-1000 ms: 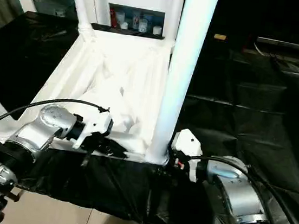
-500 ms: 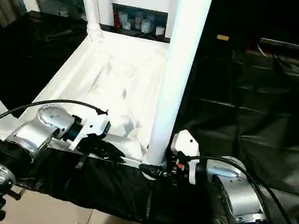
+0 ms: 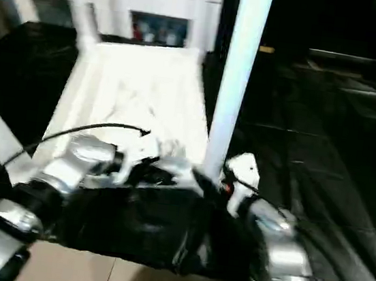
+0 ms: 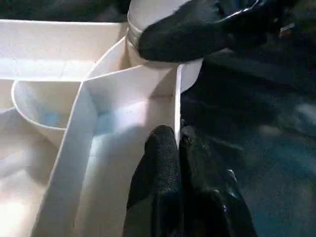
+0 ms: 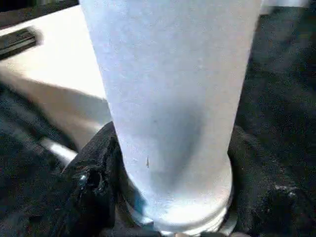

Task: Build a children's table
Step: Rotate leg to tighten

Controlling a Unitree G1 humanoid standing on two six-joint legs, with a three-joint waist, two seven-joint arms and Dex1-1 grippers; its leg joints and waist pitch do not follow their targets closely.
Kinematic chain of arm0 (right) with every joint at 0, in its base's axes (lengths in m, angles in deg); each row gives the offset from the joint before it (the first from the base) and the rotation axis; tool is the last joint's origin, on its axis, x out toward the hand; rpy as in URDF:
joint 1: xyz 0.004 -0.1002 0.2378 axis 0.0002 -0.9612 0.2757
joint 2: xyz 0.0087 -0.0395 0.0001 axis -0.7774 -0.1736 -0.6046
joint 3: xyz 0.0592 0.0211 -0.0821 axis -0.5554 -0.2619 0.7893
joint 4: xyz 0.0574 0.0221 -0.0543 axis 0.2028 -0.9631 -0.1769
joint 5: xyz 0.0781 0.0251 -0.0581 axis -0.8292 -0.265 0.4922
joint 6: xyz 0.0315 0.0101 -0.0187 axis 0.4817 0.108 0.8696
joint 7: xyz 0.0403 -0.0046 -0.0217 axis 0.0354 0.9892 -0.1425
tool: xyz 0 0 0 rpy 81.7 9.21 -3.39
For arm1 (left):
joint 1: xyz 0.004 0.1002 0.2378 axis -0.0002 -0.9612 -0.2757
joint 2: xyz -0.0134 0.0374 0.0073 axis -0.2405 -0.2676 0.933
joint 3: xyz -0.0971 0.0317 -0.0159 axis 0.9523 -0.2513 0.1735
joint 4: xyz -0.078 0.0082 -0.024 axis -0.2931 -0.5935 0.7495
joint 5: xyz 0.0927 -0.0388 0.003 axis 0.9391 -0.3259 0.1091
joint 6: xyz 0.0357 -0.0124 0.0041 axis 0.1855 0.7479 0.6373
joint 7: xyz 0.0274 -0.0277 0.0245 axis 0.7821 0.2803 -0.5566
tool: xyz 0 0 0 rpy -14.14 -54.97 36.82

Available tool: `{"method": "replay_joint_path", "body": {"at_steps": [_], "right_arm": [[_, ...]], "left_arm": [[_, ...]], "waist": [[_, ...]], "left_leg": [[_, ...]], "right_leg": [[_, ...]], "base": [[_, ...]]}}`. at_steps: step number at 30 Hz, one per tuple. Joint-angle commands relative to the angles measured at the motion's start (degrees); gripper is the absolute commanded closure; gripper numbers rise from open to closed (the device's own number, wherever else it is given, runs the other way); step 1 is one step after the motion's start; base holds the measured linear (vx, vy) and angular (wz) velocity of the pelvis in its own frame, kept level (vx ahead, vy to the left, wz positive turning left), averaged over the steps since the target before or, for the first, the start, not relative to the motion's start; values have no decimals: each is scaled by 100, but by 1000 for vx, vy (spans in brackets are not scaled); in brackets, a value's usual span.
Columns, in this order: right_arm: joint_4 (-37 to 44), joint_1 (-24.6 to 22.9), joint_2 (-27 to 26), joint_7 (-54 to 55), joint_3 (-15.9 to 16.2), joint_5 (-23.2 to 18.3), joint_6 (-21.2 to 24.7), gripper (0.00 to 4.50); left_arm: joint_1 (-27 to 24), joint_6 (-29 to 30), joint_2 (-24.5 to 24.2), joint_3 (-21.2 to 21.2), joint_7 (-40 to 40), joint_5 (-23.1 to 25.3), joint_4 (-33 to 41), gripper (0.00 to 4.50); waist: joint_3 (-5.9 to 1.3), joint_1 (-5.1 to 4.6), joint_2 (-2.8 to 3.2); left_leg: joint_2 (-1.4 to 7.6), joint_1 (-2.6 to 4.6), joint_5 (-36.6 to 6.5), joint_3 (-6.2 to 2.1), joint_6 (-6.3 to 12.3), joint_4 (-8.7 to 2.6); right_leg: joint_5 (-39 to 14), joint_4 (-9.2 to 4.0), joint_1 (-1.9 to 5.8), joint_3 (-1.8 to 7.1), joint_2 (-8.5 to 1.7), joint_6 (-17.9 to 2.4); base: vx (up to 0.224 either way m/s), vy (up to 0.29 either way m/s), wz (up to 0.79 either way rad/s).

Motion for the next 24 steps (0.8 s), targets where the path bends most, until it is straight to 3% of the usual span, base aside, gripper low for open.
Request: {"method": "replay_joint_path", "body": {"at_steps": [1, 5, 6, 9, 11, 13, 15, 18, 20, 23, 24], "right_arm": [[-166, 99, -561, 22, 674, 12, 157, 183], [-232, 192, -839, 252, 612, 11, -117, 183], [-227, 200, -856, 244, 545, -43, -157, 127], [-129, 176, -845, 112, 390, -190, -155, 107], [67, 74, -583, -327, 449, -295, -117, 84], [302, -52, -256, -853, 553, -395, 2, 75], [522, -170, 78, -1348, 653, -478, 148, 48], [685, -268, 571, -1993, 762, -590, 263, 48], [709, -283, 767, -2264, 794, -598, 301, 48], [705, -288, 883, -2439, 818, -592, 273, 48], [704, -277, 1015, -2631, 840, -611, 270, 48]], "left_arm": [[-122, 67, 555, -379, -268, 86, 30, 450], [-255, 71, 613, -450, -320, 180, 127, 450], [-280, 78, 594, -463, -309, 194, 159, 450], [-317, 130, 554, -442, -285, 187, 233, 450], [-316, 52, 455, -410, -90, 96, 260, 450], [-324, -43, 325, -384, 223, -37, 308, 450], [-347, -127, 192, -362, 589, -185, 376, 450], [-357, -205, -22, -318, 1081, -315, 451, 450], [-343, -289, -134, -316, 1266, -325, 443, 450], [-337, -338, -192, -300, 1362, -324, 433, 450], [-314, -398, -269, -288, 1505, -333, 389, 450]], "waist": [[-151, -27, -31], [-171, -53, -18], [-170, -54, -15], [-185, -49, -17], [-197, -37, -38], [-214, -15, -49], [-270, 19, -60], [-331, 49, -71], [-358, 88, -56], [-341, 124, -47], [-318, 149, -62]], "left_leg": [[194, 68, -2659, -193, -105, -511], [209, 58, -2633, -203, -99, -539], [209, 52, -2636, -195, -86, -543], [223, 38, -2540, -184, -48, -549], [222, 36, -2405, -159, -1, -535], [222, 0, -2112, -143, 112, -520], [209, -8, -1533, -103, 345, -449], [190, -55, -712, -83, 699, -349], [190, -75, -383, -73, 897, -297], [214, -88, -314, -60, 1002, -282], [229, -71, -592, -62, 892, -310]], "right_leg": [[-3290, -605, 14, 163, -301, -735], [-2992, -596, 15, 170, -283, -718], [-2867, -589, 20, 173, -273, -757], [-2557, -559, 35, 186, -276, -883], [-2290, -539, 51, 198, -261, -964], [-1880, -502, 109, 207, -256, -1048], [-1072, -416, 156, 213, -256, -1258], [58, -279, 217, 194, -262, -1563], [579, -209, 226, 178, -259, -1673], [593, -197, 195, 145, -249, -1726], [35, -245, 195, 137, -254, -1689]], "base": [[0, 0, 0], [0, 0, 0], [0, 0, 0], [0, 0, 0], [0, 0, 0], [0, 0, 0], [63, -11, 5], [45, -13, 2], [0, 0, 0], [0, 0, 0], [0, 0, 0]]}}
